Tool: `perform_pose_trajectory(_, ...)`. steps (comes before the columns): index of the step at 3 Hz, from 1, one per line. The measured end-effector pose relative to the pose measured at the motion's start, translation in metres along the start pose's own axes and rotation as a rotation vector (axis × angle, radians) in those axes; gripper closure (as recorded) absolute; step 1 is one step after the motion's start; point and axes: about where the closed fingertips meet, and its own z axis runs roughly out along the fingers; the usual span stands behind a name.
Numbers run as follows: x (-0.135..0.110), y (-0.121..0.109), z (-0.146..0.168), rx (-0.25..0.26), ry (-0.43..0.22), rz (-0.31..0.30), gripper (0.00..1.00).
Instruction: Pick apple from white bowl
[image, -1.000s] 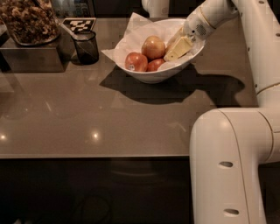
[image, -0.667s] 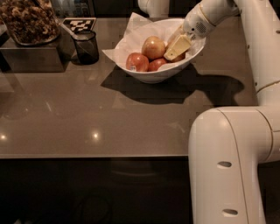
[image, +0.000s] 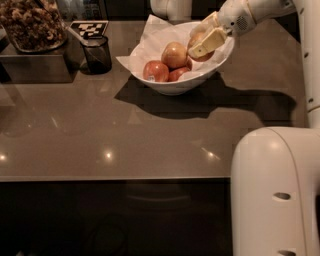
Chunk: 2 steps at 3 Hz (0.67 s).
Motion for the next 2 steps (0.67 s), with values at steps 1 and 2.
perform_pose_trajectory(1,-0.045,0.027,-0.035,-0.038,-0.205,-0.113,1.00)
perform_pose_trajectory(2,-0.068,0.045,-0.077,-0.001,-0.292,-0.164,1.00)
